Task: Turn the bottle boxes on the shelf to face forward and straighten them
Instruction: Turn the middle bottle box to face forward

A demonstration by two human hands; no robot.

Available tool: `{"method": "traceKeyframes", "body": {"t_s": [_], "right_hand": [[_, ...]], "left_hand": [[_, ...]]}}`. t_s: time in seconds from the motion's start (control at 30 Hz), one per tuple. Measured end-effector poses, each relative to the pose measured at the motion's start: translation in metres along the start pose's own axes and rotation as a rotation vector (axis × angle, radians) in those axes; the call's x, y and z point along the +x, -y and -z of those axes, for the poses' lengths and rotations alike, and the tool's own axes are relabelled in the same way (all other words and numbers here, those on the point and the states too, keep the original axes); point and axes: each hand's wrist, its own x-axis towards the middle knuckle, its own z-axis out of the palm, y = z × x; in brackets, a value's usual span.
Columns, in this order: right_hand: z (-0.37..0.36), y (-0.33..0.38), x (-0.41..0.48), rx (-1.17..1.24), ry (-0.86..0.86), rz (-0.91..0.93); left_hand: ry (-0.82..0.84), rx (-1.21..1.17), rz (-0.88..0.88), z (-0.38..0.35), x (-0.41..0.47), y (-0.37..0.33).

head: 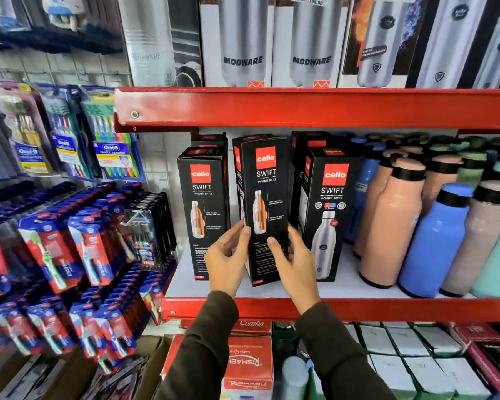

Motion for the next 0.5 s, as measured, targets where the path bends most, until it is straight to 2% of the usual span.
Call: {"method": "traceKeyframes", "body": {"t_s": [0.1, 0.27, 0.37, 0.5], "right_hand": [[0.001, 0.006, -0.003, -0.012, 0.027, 0.028], [-0.003, 0.007, -0.003, -0.023, -0.042, 0.035], [-0.002, 0.004, -0.001, -0.003, -0.029, 0.011], [0.001, 0.002, 0.001, -0.001, 0.029, 0.007]], "left_hand": [[-0.012, -0.11, 0.049, -0.001, -0.006, -0.006], [-0.036, -0.094, 0.036, 0.0, -0.011, -0.007], [-0.026, -0.015, -0.031, 0.005, -0.01, -0.004], [-0.004, 0.25, -0.153, 0.016, 0.001, 0.004]]}}
